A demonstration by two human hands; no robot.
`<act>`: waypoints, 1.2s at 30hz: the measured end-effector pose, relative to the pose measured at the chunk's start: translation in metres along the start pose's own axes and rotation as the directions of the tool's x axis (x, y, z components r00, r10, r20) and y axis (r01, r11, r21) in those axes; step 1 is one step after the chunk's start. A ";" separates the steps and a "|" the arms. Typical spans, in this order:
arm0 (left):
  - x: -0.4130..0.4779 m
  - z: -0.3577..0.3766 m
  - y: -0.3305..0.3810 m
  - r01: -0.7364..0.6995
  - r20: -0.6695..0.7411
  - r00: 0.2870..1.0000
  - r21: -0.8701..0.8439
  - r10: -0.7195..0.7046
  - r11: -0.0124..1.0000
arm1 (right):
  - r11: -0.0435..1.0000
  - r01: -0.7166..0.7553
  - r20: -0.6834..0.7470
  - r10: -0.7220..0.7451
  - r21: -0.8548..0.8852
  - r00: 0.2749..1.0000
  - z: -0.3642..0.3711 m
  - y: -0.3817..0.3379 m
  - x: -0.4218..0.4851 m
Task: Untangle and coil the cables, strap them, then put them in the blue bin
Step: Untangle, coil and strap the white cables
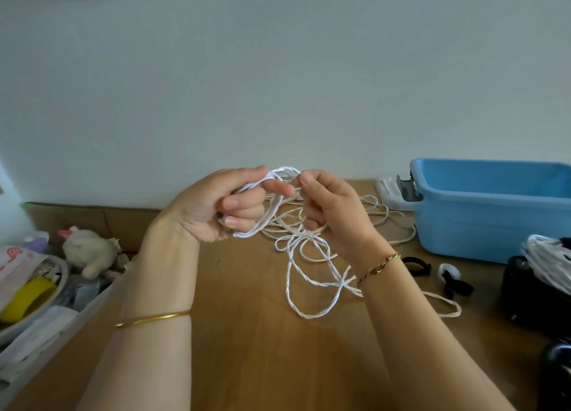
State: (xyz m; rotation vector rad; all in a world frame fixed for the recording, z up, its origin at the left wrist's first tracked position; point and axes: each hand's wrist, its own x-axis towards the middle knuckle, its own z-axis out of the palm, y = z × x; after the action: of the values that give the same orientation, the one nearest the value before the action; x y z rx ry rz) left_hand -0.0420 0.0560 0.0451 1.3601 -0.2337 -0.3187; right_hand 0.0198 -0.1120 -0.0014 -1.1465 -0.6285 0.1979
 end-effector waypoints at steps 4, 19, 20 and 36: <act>0.007 -0.006 -0.001 0.111 0.341 0.939 -0.445 0.054 0.889 | 0.981 -0.152 0.164 0.132 0.122 0.978 0.007 0.006 -0.002; 0.023 -0.001 0.005 -0.644 -0.517 0.761 -0.531 0.391 0.550 | 0.804 -0.138 0.272 0.349 -0.578 0.896 0.018 -0.009 -0.008; 0.023 -0.003 0.004 -0.675 -0.572 0.718 -0.435 0.395 0.597 | 0.769 -0.113 0.290 0.367 -0.629 0.884 0.020 -0.012 -0.008; 0.030 0.001 -0.016 0.068 -0.404 0.666 0.870 0.627 0.489 | 0.873 -0.138 -0.125 0.089 -0.468 0.988 0.009 -0.046 -0.004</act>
State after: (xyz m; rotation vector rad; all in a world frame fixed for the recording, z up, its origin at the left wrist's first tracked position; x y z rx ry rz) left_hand -0.0155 0.0417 0.0290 2.2688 0.0366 0.7764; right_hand 0.0035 -0.1255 0.0403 -1.6637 -0.5336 0.0840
